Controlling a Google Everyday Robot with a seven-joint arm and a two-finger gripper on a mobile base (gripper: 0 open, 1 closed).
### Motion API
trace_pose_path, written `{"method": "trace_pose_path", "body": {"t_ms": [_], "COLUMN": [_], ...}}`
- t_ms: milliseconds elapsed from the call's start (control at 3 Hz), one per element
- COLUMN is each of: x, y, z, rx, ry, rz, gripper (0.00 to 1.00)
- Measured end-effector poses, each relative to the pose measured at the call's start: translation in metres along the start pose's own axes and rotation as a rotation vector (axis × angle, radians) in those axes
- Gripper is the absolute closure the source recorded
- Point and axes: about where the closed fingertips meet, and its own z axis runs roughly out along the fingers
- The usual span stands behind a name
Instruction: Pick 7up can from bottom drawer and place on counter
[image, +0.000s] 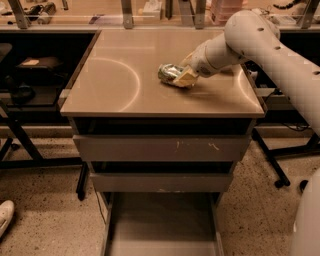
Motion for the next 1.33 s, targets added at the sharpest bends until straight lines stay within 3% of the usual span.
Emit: {"method": "trace_pose_path", "body": {"t_ms": [667, 1000, 1333], "x": [0.0000, 0.0000, 0.0000], "y": [0.0000, 0.0001, 0.0001], "z": [0.0001, 0.0002, 0.0002], "rx": [0.000, 0.000, 0.000], "ry": [0.000, 0.000, 0.000], "rz": [0.000, 0.000, 0.000], "gripper": [0.11, 0.00, 0.00]}}
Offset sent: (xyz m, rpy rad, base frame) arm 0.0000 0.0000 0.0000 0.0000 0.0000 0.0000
